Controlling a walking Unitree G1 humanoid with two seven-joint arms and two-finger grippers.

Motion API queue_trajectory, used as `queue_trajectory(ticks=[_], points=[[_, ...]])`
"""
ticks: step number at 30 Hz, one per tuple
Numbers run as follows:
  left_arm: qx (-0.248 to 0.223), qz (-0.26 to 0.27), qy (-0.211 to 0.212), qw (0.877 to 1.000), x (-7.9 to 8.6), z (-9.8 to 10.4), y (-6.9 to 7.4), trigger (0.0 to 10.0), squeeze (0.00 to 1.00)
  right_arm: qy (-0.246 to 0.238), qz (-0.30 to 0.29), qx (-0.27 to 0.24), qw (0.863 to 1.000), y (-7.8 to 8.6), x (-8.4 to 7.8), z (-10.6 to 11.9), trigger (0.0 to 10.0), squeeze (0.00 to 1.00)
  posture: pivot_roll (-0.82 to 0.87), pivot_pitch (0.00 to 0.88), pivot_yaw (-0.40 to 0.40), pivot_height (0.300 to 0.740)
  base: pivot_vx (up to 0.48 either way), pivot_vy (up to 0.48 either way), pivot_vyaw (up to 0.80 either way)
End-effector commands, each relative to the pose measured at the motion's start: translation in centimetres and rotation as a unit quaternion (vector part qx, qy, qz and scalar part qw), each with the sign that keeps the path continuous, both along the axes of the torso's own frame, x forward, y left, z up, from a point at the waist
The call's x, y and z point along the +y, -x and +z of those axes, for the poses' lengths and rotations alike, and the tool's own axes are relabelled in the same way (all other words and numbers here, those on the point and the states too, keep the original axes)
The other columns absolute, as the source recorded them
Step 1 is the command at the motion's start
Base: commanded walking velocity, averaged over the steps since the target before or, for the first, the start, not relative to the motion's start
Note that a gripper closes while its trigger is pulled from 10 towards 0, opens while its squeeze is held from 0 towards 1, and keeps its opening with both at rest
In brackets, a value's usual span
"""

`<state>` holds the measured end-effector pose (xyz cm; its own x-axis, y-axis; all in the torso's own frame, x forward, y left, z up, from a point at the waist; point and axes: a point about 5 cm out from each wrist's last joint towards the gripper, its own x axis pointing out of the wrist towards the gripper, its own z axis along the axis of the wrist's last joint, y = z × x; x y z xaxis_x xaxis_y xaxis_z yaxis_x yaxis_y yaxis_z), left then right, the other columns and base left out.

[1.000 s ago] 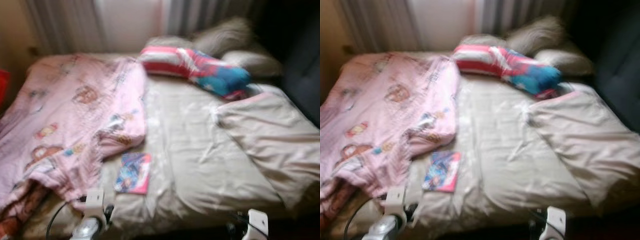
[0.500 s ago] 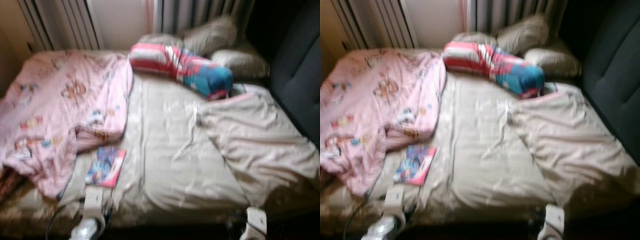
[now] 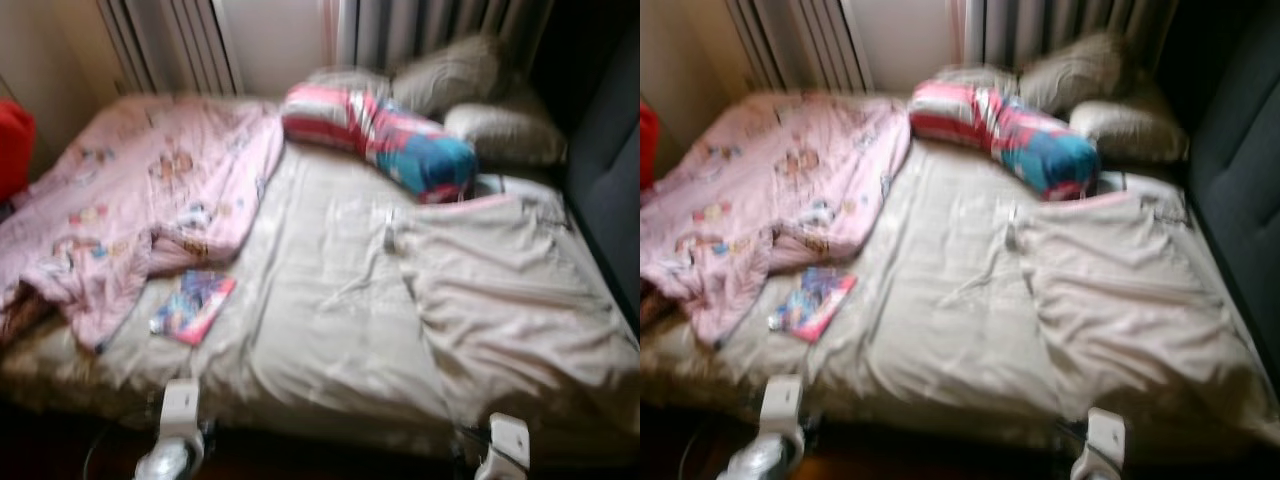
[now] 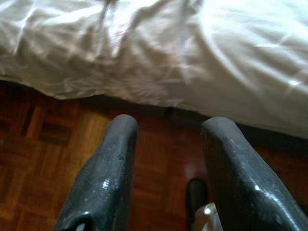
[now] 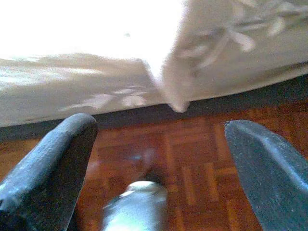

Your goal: Clean up the room

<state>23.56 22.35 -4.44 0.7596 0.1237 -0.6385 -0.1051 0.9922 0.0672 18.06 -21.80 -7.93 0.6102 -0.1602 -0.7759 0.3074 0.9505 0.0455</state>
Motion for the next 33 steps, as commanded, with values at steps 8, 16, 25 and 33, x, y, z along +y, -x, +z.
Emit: queue_trajectory(ticks=[8, 16, 25, 33], points=[[0.013, -0.006, 0.01, 1.0, -1.0, -1.0, 1.2, 10.0, 0.0, 0.016, -0.004, 0.027, 0.999, 2.3, -1.3, -0.7, 10.0, 0.0, 0.11, 0.147, -0.002, 0.74, 0.0, -0.431, 0.0], [0.001, -0.023, 0.004, 1.0, -1.2, -1.1, 1.6, 10.0, 0.0, 0.019, 0.01, 0.02, 1.0, 2.8, -1.5, -0.8, 10.0, 0.0, 0.1, 0.169, -0.014, 0.74, 0.0, -0.12, 0.0], [-0.069, -0.037, -0.005, 0.997, -0.5, 1.0, -0.7, 10.0, 0.0, 0.02, 0.02, 0.009, 1.0, 2.9, -1.6, -0.7, 10.0, 0.0, 0.11, 0.176, -0.025, 0.74, 0.0, 0.0, 0.0], [-0.131, -0.053, 0.0, 0.99, -1.4, 2.3, -1.9, 10.0, 0.0, 0.027, 0.025, -0.006, 0.999, 3.0, -1.8, -0.6, 10.0, 0.0, 0.1, 0.162, -0.035, 0.74, 0.0, 0.0, 0.0]])
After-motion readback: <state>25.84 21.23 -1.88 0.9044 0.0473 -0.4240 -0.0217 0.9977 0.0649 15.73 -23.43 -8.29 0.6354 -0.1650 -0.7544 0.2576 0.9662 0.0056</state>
